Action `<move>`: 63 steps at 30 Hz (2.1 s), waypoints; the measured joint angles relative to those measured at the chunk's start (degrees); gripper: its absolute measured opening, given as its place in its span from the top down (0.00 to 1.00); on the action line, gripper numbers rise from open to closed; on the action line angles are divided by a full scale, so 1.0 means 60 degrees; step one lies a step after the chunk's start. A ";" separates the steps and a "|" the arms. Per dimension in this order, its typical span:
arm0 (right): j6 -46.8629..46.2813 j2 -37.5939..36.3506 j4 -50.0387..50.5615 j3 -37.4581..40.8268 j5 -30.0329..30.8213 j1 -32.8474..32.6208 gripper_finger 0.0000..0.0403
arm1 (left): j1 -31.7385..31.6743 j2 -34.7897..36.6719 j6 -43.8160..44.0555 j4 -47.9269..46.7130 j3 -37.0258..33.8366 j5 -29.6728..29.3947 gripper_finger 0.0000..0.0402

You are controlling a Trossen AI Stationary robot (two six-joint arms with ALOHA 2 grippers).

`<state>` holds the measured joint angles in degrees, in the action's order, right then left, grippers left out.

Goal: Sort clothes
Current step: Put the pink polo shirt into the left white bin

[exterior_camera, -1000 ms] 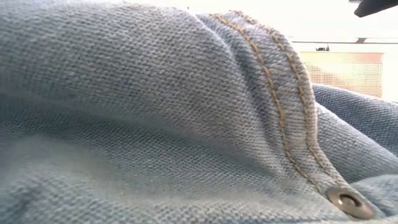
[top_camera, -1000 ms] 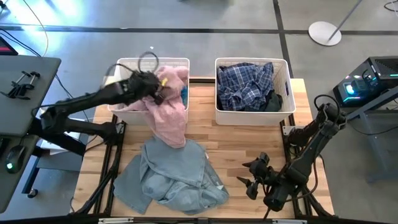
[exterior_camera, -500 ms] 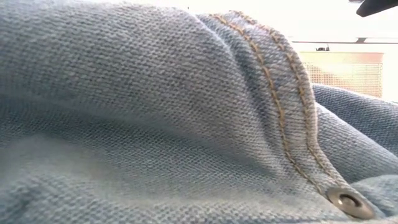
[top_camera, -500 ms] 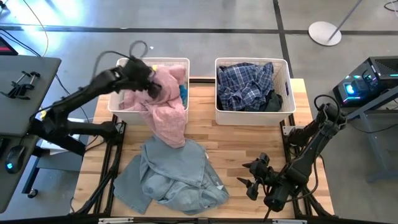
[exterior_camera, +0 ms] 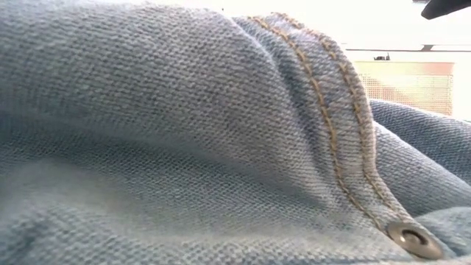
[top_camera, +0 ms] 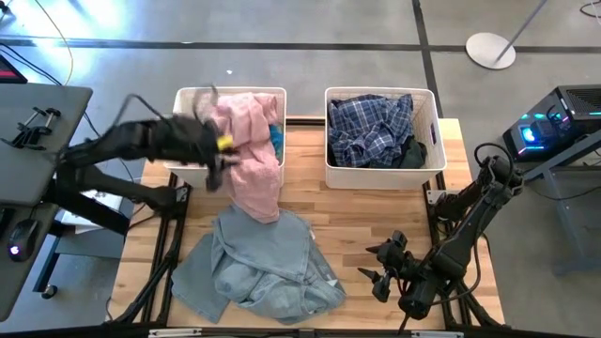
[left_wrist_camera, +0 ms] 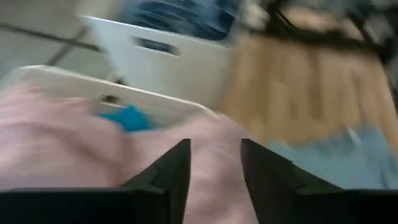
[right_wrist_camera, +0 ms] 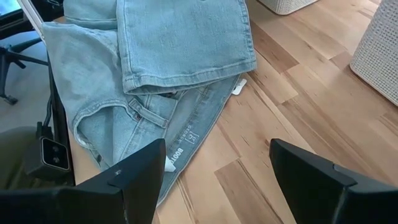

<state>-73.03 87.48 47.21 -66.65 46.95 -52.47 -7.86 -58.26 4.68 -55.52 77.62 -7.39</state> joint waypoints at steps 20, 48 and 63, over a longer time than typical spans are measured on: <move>0.0255 0.0001 -0.0178 0.0000 0.0093 0.0000 0.31 | 0.5669 -0.5417 -0.3704 -0.0766 -0.0520 -0.4376 0.47; 0.0582 0.0001 -0.0574 0.0000 0.0166 -0.0011 0.31 | 0.5018 -0.5738 -0.0741 -0.5301 0.2190 -1.2398 1.00; 0.0829 -0.0003 -0.0688 -0.0004 0.0184 -0.0002 0.31 | 0.3118 -0.1997 -0.1111 -0.3486 0.2108 -0.6347 1.00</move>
<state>-68.06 87.46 43.08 -66.67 48.05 -52.48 10.85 -70.25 -1.98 -76.44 90.26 -45.48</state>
